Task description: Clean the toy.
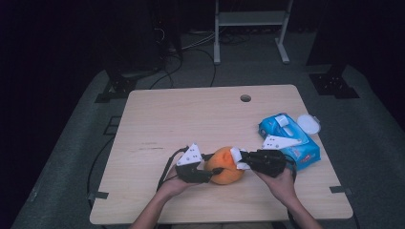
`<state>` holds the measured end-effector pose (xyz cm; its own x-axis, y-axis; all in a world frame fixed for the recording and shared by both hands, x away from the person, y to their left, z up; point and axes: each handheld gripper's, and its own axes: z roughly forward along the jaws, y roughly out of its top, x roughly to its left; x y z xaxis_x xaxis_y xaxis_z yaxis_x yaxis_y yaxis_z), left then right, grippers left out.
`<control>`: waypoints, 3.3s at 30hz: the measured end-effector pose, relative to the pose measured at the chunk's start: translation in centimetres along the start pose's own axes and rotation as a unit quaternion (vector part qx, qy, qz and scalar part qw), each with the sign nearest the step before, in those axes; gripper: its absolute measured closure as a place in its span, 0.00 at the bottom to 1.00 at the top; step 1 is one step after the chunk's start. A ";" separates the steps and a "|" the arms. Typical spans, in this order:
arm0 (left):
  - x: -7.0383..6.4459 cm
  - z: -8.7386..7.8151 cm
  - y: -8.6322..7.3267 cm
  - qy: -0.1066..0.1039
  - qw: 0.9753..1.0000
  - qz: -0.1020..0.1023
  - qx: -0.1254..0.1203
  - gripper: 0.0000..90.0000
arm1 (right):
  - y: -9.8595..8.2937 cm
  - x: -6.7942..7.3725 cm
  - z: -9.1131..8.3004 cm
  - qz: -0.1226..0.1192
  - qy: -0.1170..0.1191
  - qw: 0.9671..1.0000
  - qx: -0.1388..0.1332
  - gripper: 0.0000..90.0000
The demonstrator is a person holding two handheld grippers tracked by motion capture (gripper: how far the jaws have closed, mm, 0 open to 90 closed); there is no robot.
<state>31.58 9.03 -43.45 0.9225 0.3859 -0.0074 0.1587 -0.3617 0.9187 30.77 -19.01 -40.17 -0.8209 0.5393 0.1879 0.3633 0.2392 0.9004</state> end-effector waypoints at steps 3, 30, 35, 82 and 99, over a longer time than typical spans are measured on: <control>0.2 -0.1 -0.1 0.000 1.000 -0.007 -0.002 0.52 | -0.1 -0.2 -1.0 -0.019 -0.027 0.999 0.026 0.93; 0.0 0.3 0.0 -0.003 1.000 -0.013 -0.003 0.48 | -2.3 -2.1 -7.7 0.004 -0.040 0.994 0.102 0.66; -0.4 0.7 0.2 -0.004 1.000 -0.004 0.001 0.44 | 0.8 -0.6 -2.9 -0.020 0.004 0.997 0.074 0.69; -0.8 1.4 3.8 -0.013 0.998 0.044 0.036 0.87 | -2.2 -2.6 -6.8 0.014 0.082 0.997 -0.005 0.52; 2.6 -0.4 1.1 0.097 0.995 0.005 0.009 0.87 | -2.8 -2.7 -4.3 0.017 0.072 0.996 0.039 0.51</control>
<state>34.02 9.92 -42.29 0.8385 0.5391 0.0795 0.1583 -0.3805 0.9111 30.06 -24.60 -41.53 -0.8598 0.4284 0.2777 0.4211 0.2877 0.8601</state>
